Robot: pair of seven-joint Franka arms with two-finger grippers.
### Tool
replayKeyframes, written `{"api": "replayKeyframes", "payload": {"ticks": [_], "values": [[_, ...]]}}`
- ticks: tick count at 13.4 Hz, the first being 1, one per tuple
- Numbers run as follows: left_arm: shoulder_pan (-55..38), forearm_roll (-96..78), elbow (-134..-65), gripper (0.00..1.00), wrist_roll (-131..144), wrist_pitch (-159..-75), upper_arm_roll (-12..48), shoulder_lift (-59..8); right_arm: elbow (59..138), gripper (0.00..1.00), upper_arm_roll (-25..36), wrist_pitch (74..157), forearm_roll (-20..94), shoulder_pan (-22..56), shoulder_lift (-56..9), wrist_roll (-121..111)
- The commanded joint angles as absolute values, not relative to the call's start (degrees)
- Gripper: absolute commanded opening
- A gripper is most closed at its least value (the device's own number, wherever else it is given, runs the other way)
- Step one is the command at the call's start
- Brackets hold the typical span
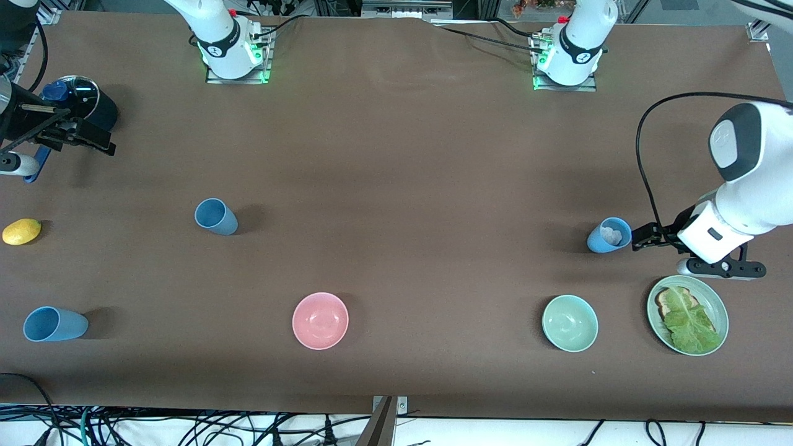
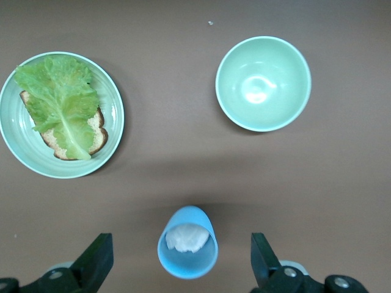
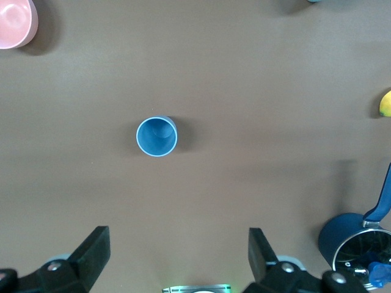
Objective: Stack blue cups with both arms
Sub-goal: 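Reach the left gripper down to the small blue cup with paper, then grasp the paper cup with the left gripper while the right gripper reaches the blue cup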
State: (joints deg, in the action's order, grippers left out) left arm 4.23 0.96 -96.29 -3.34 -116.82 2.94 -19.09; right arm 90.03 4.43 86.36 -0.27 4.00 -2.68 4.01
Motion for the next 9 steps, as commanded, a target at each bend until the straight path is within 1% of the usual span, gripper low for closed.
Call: {"api": "replayKeyframes", "payload": {"ticks": [1, 7, 8, 9], "values": [[3.7, 2.5, -101.1, 0.99, -4.4, -121.5, 1.2, -18.5, 90.4, 1.00, 4.3, 86.0, -0.3, 4.0, -2.0, 3.4], [3.5, 6.1, -109.9, 0.99, -4.4, -130.4, -0.3, -18.5, 90.4, 1.00, 4.4, 86.5, -0.4, 4.0, -2.3, 3.4], [3.4, 6.2, -110.9, 0.99, -4.8, -130.7, -0.6, -18.4, 90.4, 1.00, 4.4, 86.8, -0.2, 4.0, -2.9, 3.6], [3.5, 6.2, -111.7, 0.99, -6.7, -130.9, -1.0, -18.3, 90.4, 1.00, 4.4, 86.9, -0.9, 4.0, -5.0, 3.5]]}}
